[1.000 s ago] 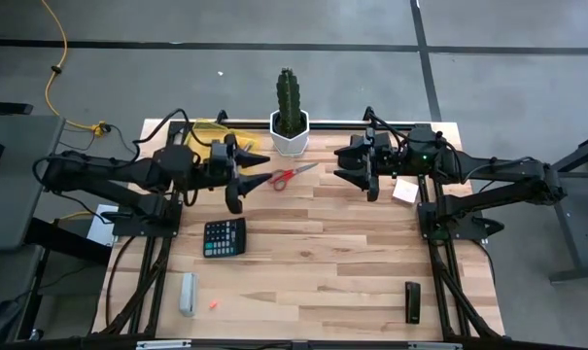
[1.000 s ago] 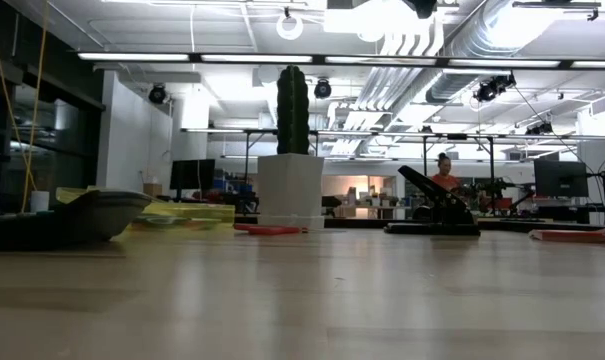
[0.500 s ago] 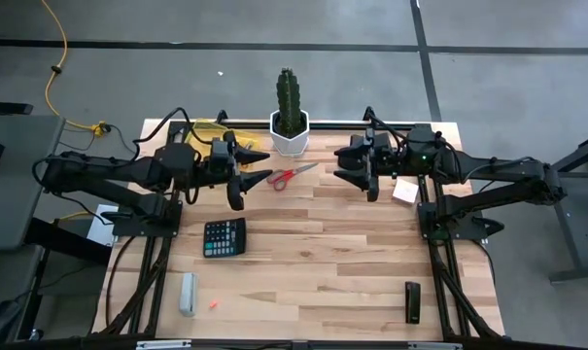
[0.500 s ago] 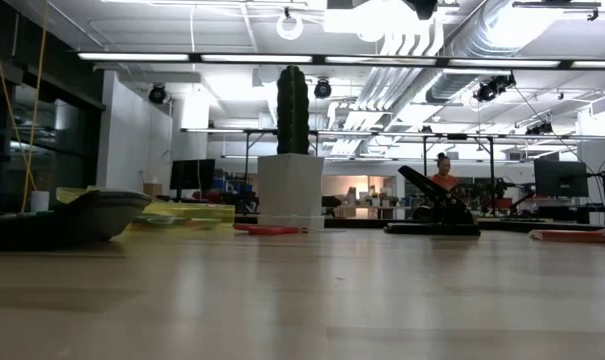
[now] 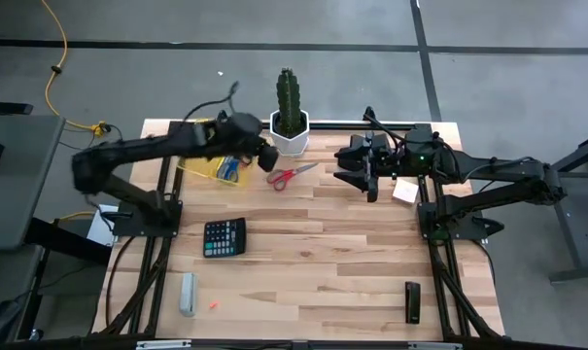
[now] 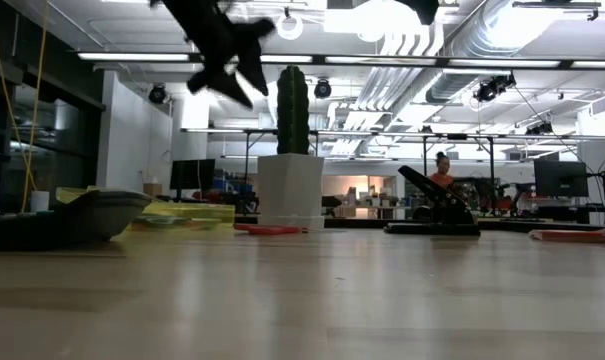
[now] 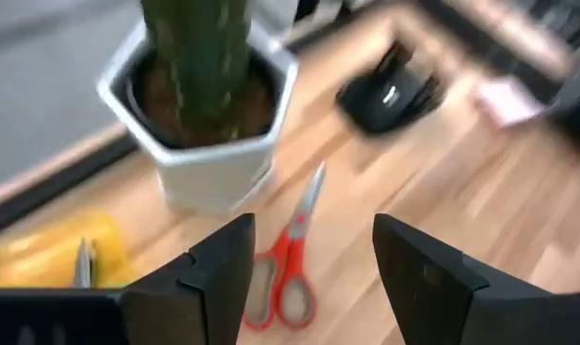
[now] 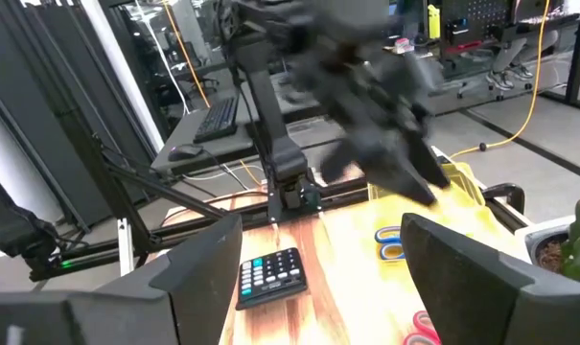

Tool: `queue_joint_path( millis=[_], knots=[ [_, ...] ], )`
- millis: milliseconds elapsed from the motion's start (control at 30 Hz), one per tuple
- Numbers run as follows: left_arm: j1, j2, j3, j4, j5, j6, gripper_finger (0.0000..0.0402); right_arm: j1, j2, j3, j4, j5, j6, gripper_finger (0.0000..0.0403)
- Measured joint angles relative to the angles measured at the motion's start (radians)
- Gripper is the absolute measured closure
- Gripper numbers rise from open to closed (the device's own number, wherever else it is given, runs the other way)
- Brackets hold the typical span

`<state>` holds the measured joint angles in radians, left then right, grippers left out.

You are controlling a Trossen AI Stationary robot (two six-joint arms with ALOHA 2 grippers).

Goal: Pack school essentials
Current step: Put the red scissors into the transparent yellow supply box

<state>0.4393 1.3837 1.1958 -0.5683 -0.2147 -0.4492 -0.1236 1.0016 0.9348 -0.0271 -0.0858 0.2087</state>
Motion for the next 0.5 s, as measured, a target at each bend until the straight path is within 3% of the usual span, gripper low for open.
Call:
queue_joint_path(
  millis=[200, 500],
  knots=[
    [0.073, 0.219, 0.021, -0.054, 0.166, 0.005, 0.0202, 0.0, 0.0, 0.0, -0.001, 0.0, 0.013, 0.0126],
    [0.069, 0.441, 0.02, -0.054, 0.172, -0.007, 0.0202, 0.0, 0.0, 0.0, -0.003, 0.002, 0.053, 0.0126]
  ],
)
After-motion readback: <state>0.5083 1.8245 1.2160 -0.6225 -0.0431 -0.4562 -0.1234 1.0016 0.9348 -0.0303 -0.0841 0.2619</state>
